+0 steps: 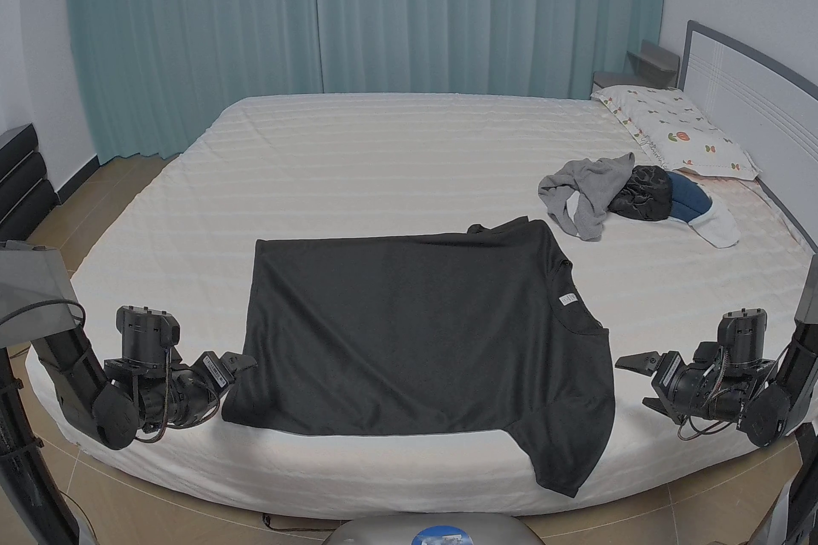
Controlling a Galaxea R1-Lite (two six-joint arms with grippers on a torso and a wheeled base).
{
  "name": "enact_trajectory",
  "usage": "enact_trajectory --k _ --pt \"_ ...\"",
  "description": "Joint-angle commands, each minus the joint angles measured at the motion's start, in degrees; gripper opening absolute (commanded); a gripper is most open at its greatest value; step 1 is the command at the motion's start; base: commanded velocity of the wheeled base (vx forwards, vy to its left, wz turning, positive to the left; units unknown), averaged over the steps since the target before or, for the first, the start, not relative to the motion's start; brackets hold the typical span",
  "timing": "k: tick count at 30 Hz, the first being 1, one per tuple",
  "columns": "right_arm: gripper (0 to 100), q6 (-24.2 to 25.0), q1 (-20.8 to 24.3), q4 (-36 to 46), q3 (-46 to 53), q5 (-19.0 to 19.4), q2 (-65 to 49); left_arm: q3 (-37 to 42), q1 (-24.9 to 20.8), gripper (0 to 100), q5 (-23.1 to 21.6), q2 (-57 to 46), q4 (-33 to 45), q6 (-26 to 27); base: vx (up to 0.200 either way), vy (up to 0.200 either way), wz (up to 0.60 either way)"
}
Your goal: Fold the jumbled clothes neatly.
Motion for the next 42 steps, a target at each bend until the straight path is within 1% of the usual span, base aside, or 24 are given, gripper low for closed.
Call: enact_trajectory --k 1,3,9,18,19,24,26,27,31,34,36,40,42 --pt "100 -0.02 0.05 -0.02 0.06 0.06 0.62 3.06 1.25 100 -0.08 2.03 -0.35 5.72 0.0 0.0 0.0" --pt "100 -0.02 -0.03 -0.02 0.06 0.06 0.62 3.33 1.52 100 -0.08 3.0 -0.35 7.03 0.0 0.0 0.0" --pt "100 0.07 -0.03 0.07 0.06 0.14 0.89 3.24 2.57 100 -0.26 5.81 -0.44 8.79 0.0 0.0 0.0" --pt "100 0.07 -0.03 -0.02 0.15 0.23 0.89 1.66 3.27 100 0.01 8.71 -0.44 8.88 0.0 0.0 0.0" --pt "100 0.07 -0.03 -0.02 0.15 0.23 0.97 1.74 3.27 0 0.01 8.63 -0.44 8.97 0.0 0.0 0.0" --pt "100 -0.11 -0.03 -0.02 0.15 0.14 2.03 2.45 3.27 0 0.27 7.75 -0.18 9.32 0.0 0.0 0.0" --pt "100 -0.11 -0.12 -0.11 0.15 0.14 2.29 2.54 3.36 0 0.36 7.57 0.09 10.37 0.0 0.0 0.0" --pt "100 -0.2 -0.03 -0.11 0.24 0.14 2.29 2.62 4.06 0 0.45 7.84 0.17 11.87 0.0 0.0 0.0" --pt "100 -0.2 -0.03 -0.02 0.24 0.14 2.29 3.24 5.3 0 0.45 7.13 0.35 13.89 0.0 0.0 0.0" --pt "100 -0.2 -0.03 -0.02 0.32 0.14 2.29 5.35 6.17 0 0.45 6.08 0.26 17.67 0.0 0.0 0.0" --pt "100 -0.29 -0.03 -0.02 0.41 0.14 2.29 6.05 6.7 0 0.45 5.73 0.17 19.08 0.0 0.0 0.0" --pt "100 -0.29 -0.03 -0.02 0.76 0.14 2.29 6.4 7.23 0 0.45 4.85 0.35 19.78 0.0 0.0 0.0" --pt "100 -0.29 0.05 0.07 0.85 0.14 2.29 7.81 7.14 0 0.45 4.67 0.26 20.31 0.0 0.0 0.0"
